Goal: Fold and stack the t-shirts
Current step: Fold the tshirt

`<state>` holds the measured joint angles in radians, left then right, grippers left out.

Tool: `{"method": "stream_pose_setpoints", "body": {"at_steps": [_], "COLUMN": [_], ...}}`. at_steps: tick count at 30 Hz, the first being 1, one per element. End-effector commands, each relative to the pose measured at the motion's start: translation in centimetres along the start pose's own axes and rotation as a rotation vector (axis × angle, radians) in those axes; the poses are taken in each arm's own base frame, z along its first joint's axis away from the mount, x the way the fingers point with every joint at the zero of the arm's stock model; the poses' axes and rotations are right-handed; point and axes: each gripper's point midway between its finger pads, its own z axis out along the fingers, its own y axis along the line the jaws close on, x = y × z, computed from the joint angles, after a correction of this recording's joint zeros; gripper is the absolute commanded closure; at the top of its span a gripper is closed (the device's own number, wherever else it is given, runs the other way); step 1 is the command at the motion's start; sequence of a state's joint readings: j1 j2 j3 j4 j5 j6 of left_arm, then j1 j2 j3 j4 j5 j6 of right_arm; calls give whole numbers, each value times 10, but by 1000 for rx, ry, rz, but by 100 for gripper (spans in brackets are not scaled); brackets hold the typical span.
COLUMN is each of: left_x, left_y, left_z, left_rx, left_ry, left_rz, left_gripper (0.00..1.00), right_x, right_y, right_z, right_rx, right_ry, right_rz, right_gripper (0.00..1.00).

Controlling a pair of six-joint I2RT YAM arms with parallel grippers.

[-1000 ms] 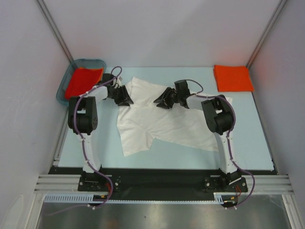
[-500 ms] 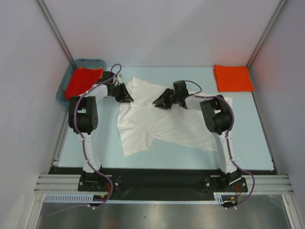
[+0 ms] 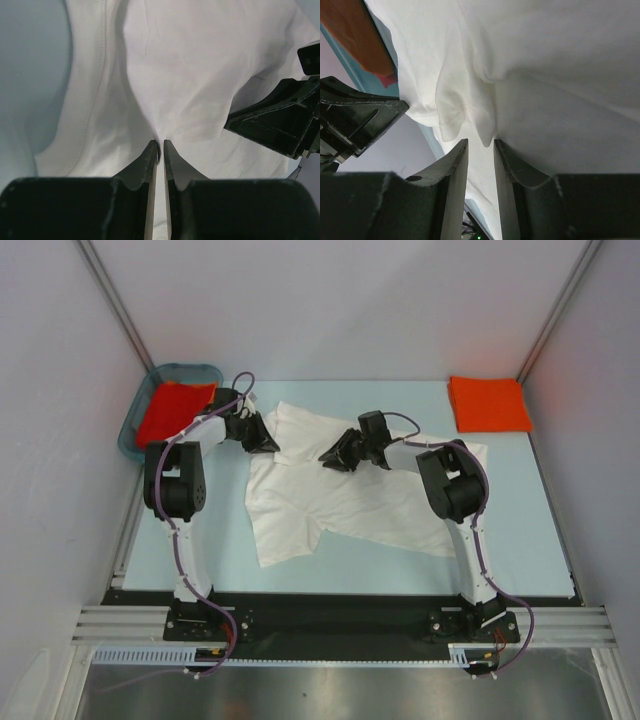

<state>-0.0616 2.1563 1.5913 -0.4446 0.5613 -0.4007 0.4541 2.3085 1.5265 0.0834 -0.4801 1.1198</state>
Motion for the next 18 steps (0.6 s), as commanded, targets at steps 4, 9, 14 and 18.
{"method": "stream_pose_setpoints", "body": {"at_steps": [4,9,14,18], "left_x": [-11,-15,-19,-22], "left_y": [-15,-16,-19,-29], "left_z": [-7,-12,-22,-41], "left_rx": [39,34,35,29], "left_ry": [-23,-40,-52,-84], "left_rz": [21,31,20,26], "left_gripper": [89,100,100,100], "right_x": [-5,-12,-16,-18], "right_y": [-12,-8,11,27], "right_z": [12,15,8,-11], "right_rx": [51,20,-6,-26], "right_ry": [-31,-36,-20,39], "right_rz": [55,85,54,9], "right_gripper": [68,80,100,100]}}
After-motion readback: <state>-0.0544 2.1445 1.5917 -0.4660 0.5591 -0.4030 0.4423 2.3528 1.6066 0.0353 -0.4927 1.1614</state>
